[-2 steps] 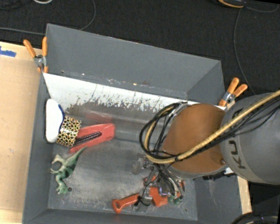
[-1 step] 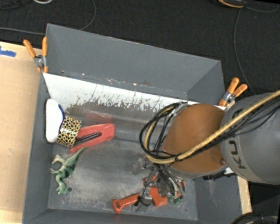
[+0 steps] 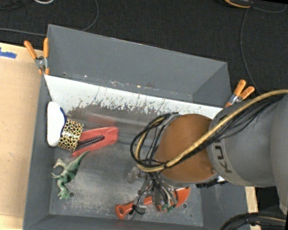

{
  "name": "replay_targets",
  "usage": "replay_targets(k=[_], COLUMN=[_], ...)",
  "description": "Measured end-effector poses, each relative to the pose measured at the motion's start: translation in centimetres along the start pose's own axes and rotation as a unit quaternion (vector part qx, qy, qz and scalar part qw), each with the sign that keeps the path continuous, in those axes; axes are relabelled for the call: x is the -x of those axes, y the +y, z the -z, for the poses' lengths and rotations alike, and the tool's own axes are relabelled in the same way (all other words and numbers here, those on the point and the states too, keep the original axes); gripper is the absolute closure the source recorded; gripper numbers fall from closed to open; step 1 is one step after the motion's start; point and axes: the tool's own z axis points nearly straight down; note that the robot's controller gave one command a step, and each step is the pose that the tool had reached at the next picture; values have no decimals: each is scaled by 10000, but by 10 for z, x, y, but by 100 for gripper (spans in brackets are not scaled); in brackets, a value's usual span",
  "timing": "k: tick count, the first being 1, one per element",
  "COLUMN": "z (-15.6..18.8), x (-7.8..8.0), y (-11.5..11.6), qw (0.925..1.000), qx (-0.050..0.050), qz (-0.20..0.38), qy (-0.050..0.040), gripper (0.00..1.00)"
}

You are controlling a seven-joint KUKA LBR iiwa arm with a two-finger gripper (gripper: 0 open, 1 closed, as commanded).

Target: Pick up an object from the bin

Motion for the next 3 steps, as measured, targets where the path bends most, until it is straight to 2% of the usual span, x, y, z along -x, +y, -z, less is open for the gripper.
replay_targets(k=[1, 2, 3], z=[-27, -33, -38], x=[-5, -5, -8], y=[24, -18, 3], qw=[9998, 9999, 9860], qx=[7, 0, 10], qz=[-202, -152, 1666], qy=[-28, -29, -115], gripper=[0, 0, 0])
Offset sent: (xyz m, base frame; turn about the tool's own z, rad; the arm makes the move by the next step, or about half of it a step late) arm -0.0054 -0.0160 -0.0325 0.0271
